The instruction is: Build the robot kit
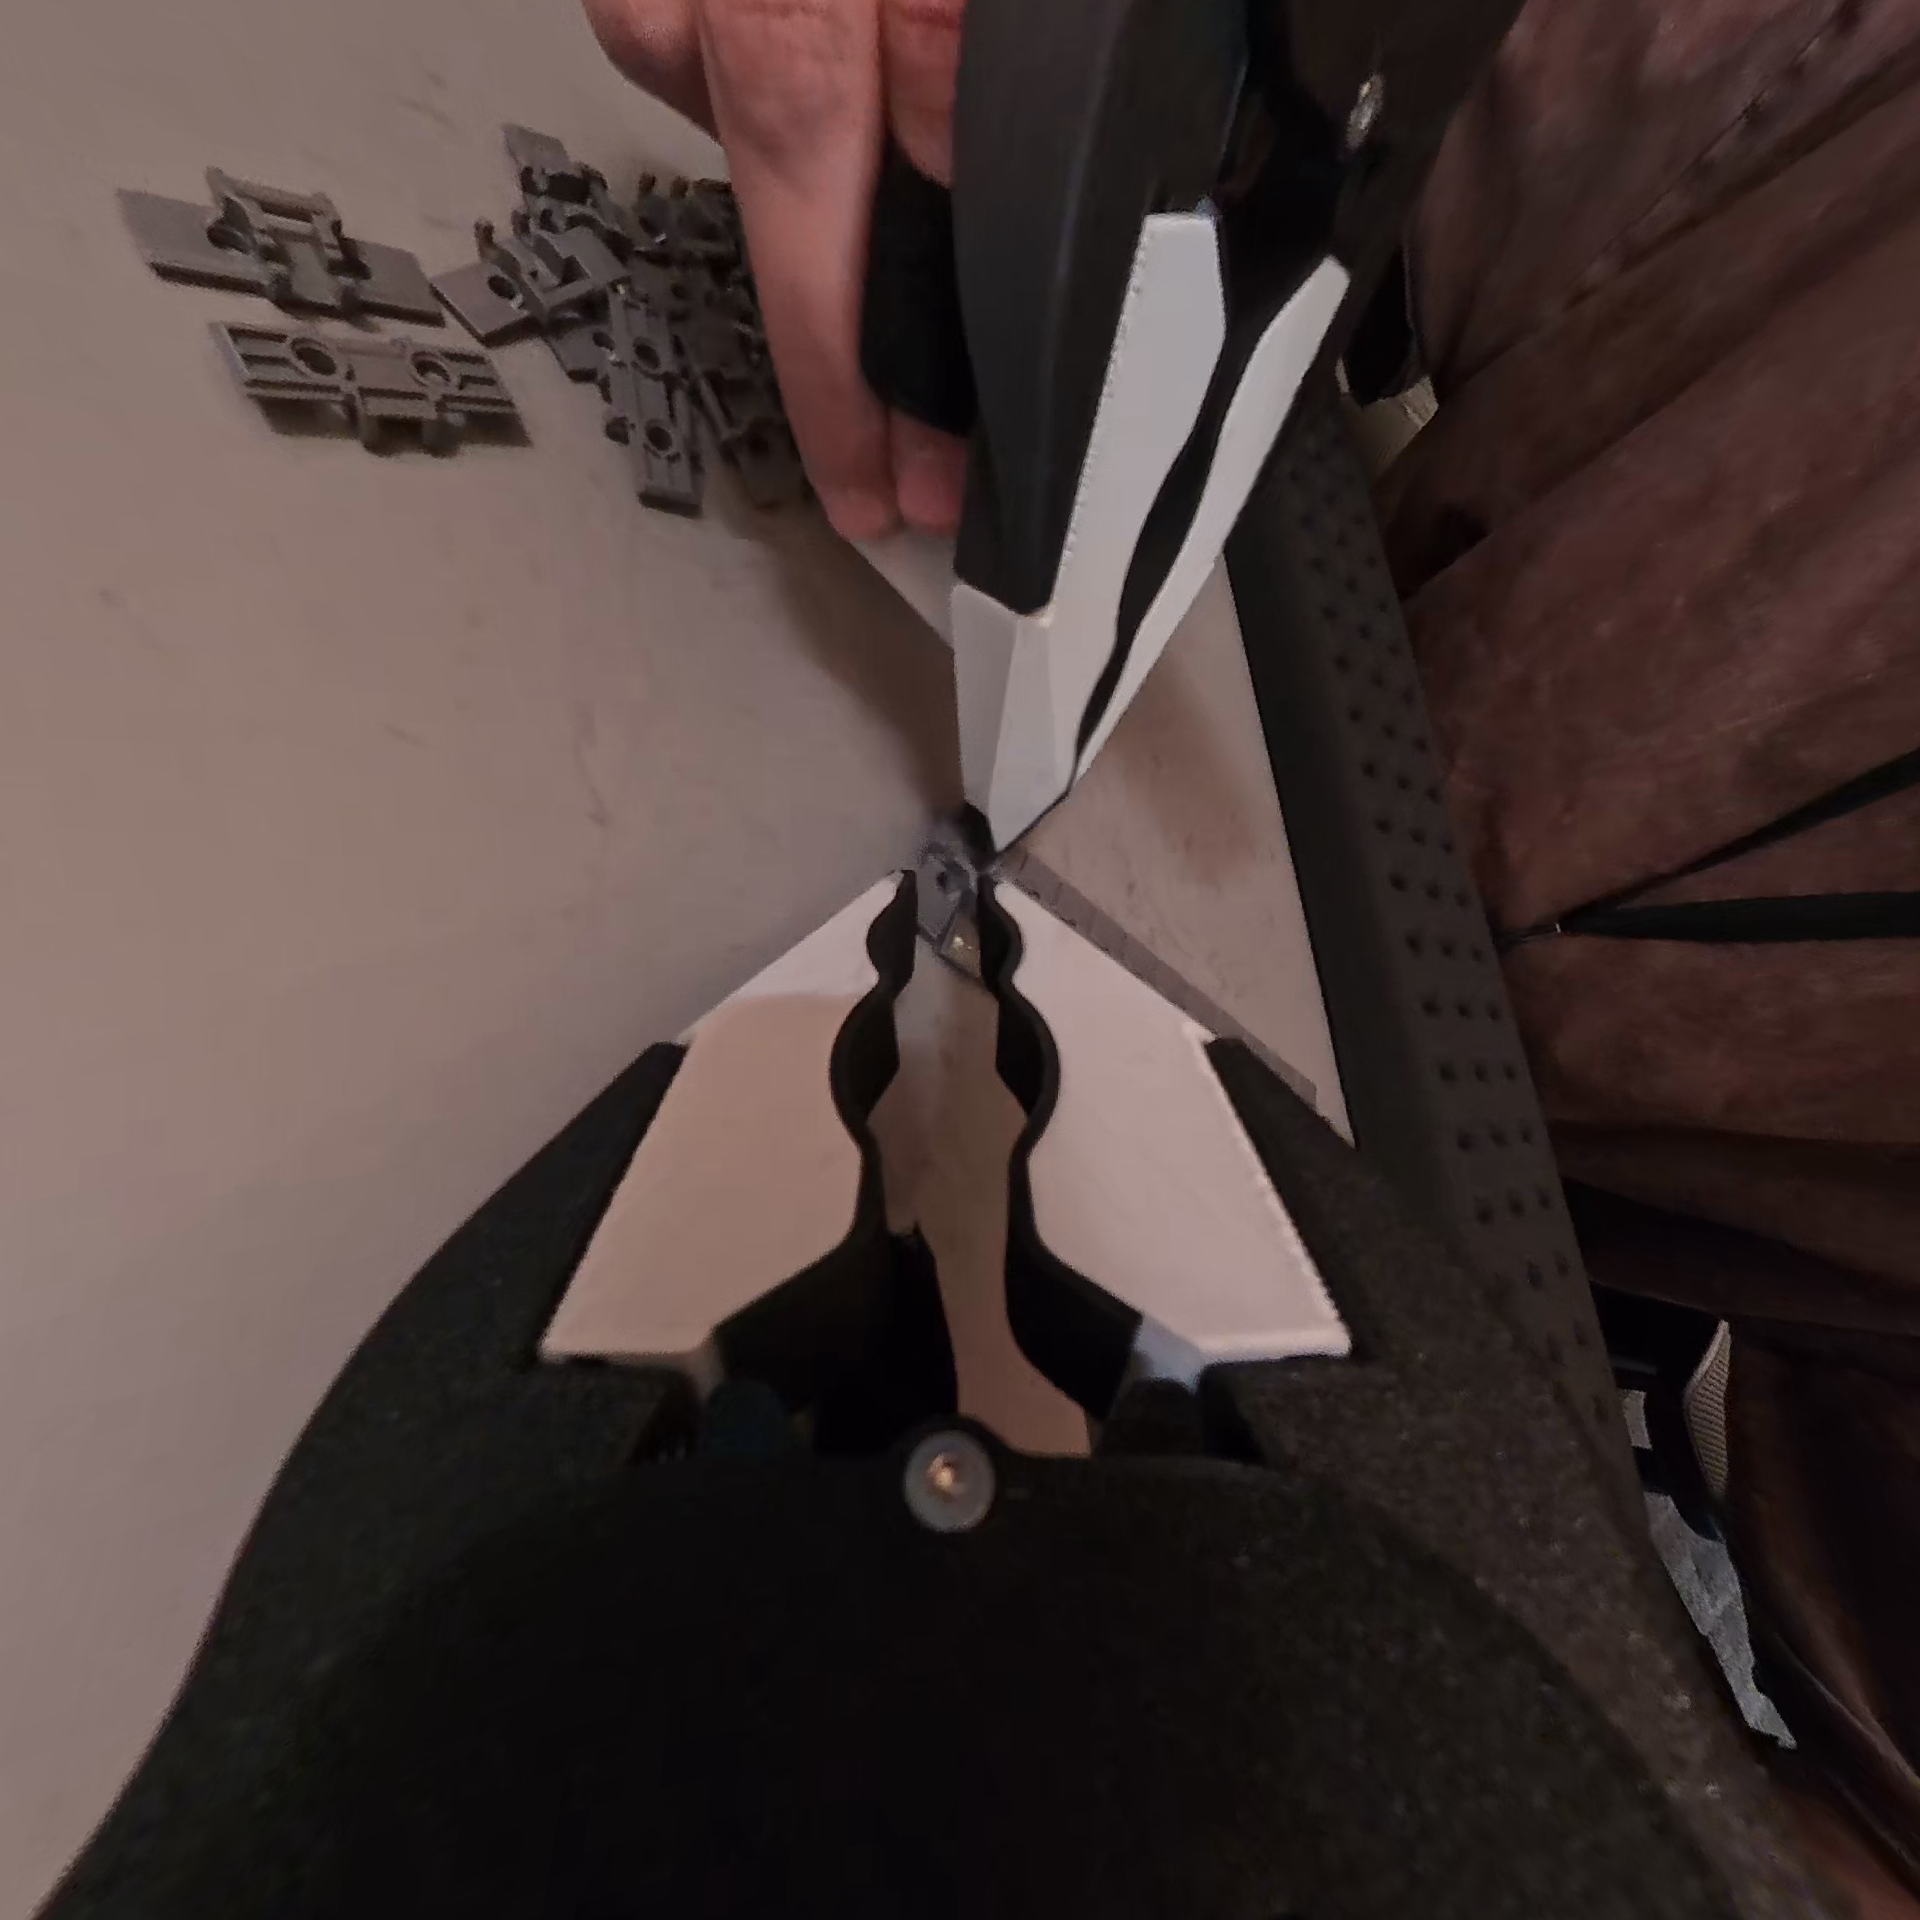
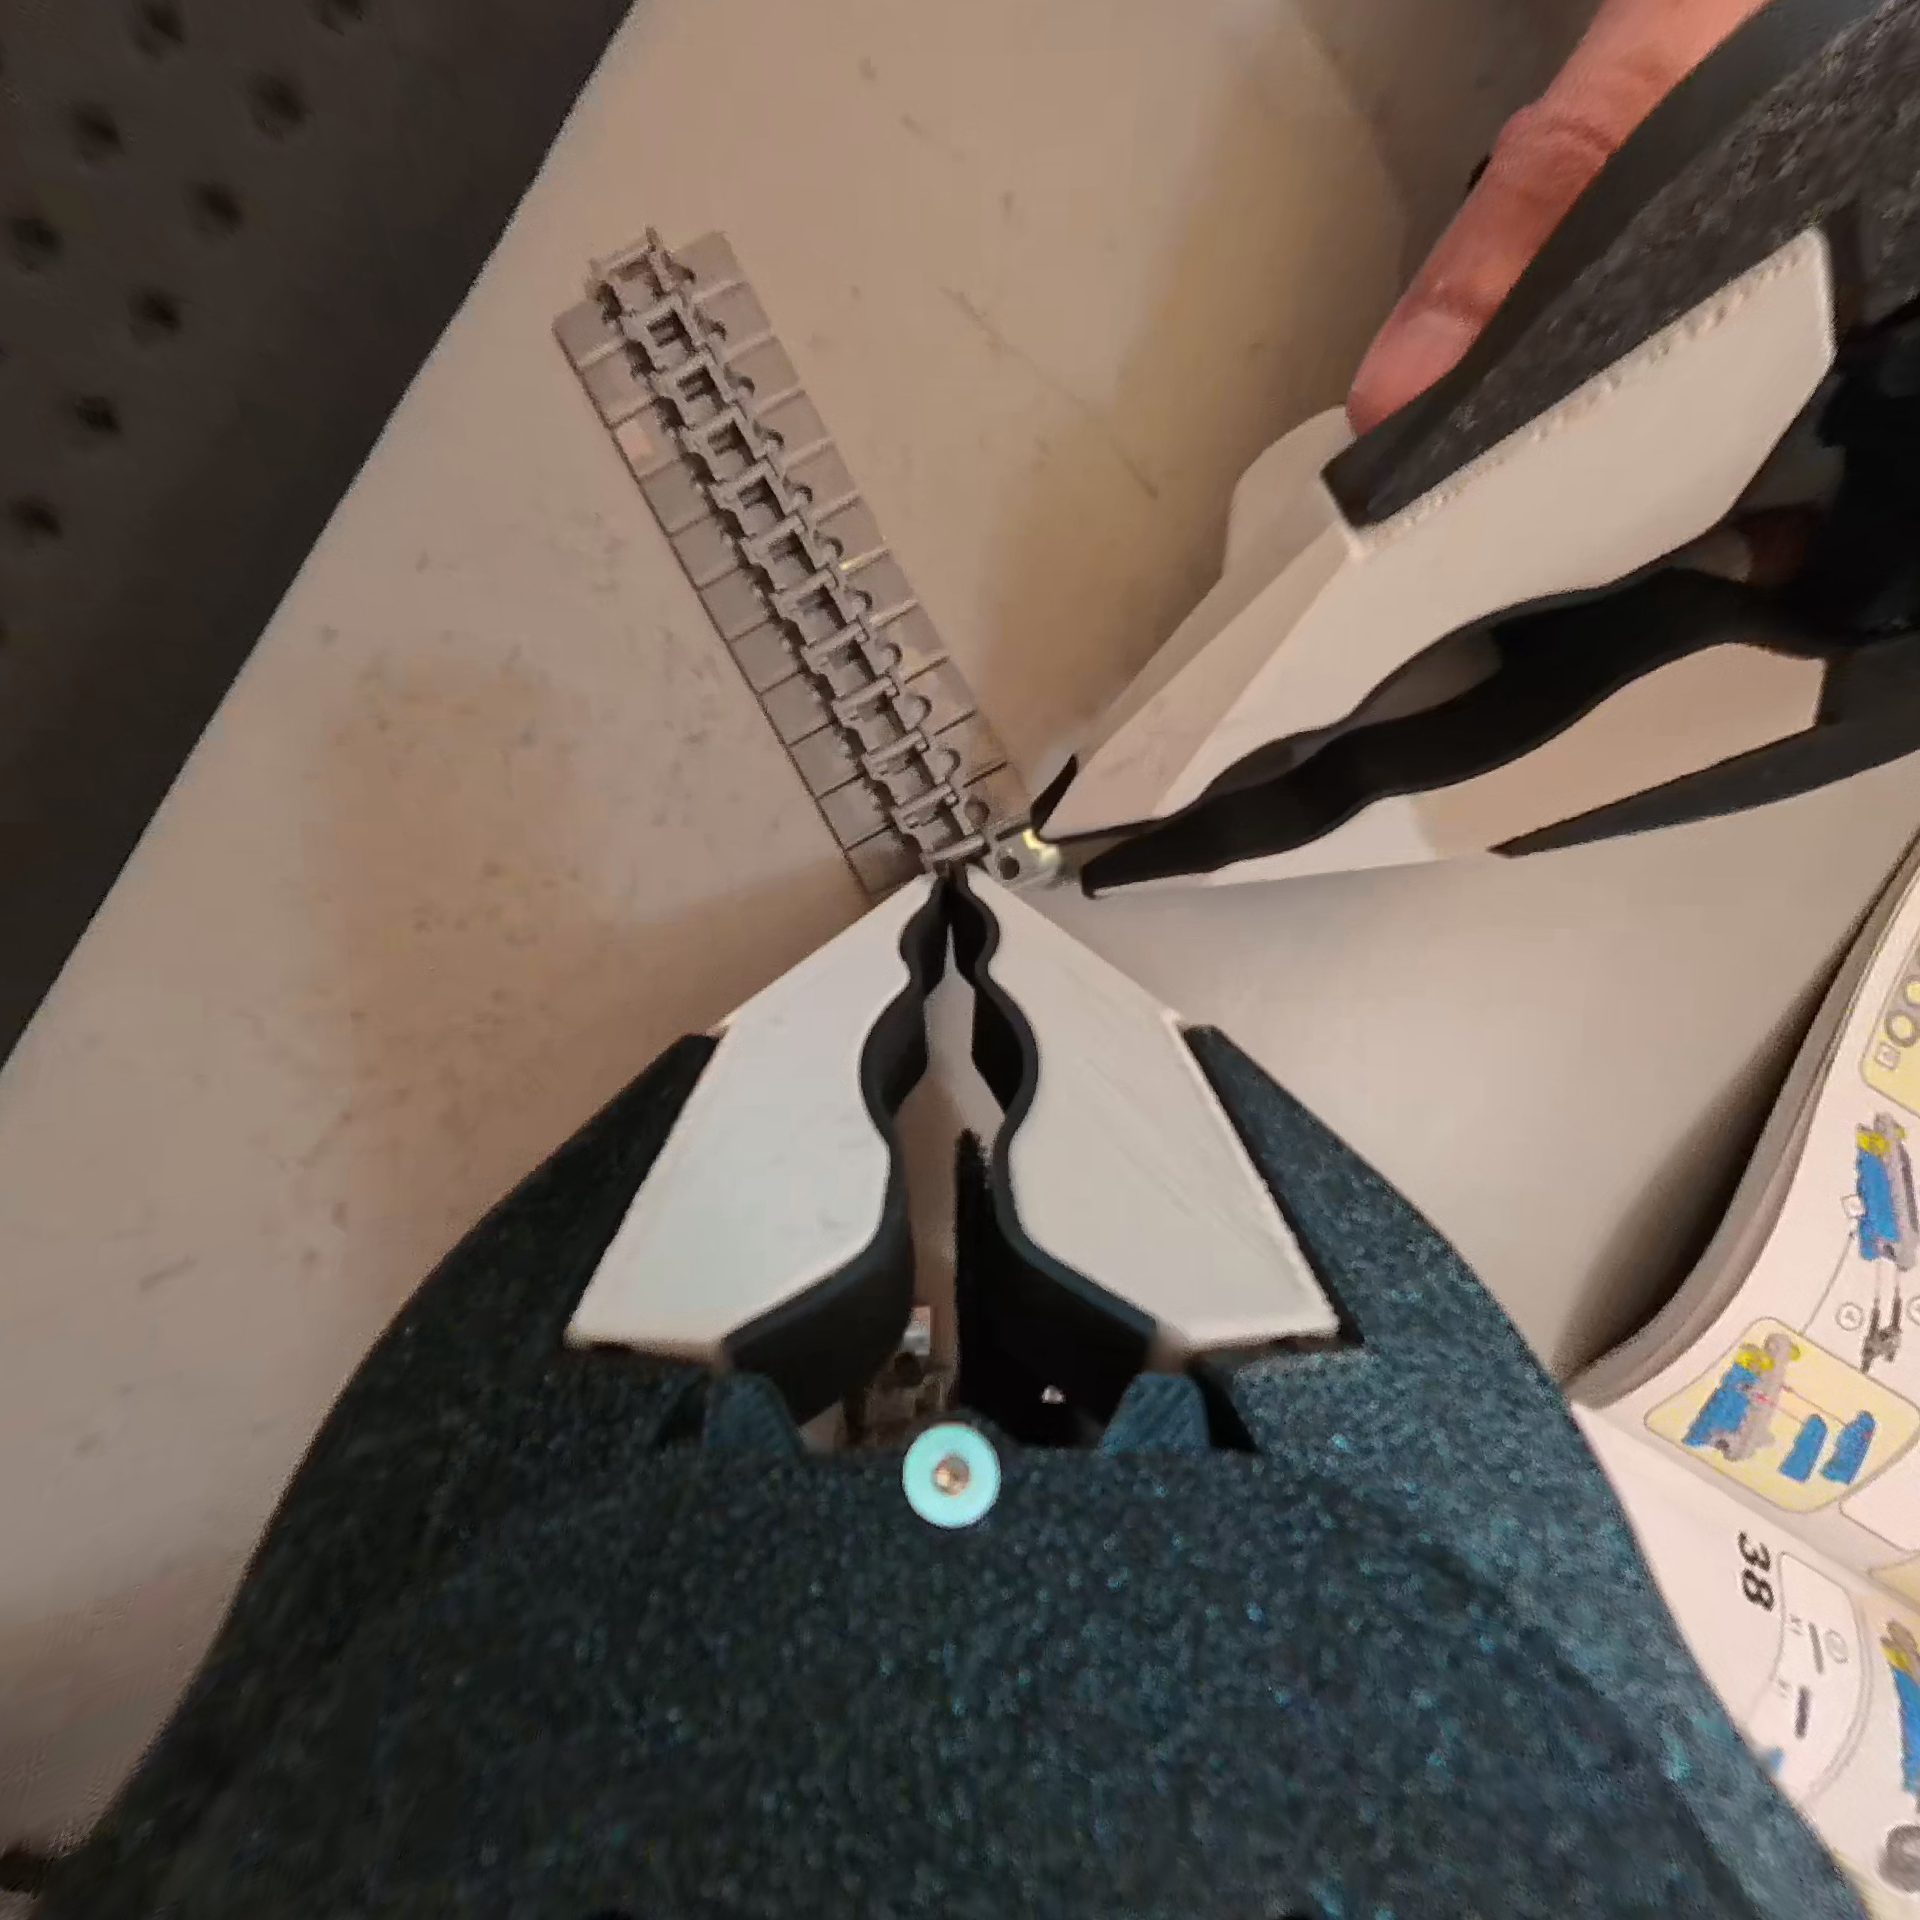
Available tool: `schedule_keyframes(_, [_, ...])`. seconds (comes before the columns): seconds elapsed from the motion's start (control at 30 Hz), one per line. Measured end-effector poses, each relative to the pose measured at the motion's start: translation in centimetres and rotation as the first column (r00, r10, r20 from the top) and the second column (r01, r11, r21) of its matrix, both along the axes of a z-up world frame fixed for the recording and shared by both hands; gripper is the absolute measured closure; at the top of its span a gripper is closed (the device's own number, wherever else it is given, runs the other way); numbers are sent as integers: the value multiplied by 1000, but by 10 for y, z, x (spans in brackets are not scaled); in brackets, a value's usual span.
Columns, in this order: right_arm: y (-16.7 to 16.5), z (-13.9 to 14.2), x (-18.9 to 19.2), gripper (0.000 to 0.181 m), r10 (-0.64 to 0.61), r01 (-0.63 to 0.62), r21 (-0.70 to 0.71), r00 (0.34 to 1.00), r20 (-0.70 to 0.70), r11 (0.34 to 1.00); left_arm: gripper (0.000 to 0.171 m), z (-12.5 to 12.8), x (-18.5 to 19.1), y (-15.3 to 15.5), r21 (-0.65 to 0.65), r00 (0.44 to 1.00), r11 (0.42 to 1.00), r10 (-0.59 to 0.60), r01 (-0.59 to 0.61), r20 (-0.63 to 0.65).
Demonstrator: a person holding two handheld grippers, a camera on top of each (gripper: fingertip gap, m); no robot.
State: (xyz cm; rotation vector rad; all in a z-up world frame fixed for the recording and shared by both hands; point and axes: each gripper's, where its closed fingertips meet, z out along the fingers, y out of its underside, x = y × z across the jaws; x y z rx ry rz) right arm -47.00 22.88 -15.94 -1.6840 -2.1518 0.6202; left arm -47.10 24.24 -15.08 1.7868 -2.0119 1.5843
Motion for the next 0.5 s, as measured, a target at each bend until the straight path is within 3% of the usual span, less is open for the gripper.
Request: schedule_keyframes(0.5, [-1, -4, -1, 181, -31, 31, -28, 999, 8, 999, 162, -11, 1, -14, 61, 998, 997, -43, 45, -46])
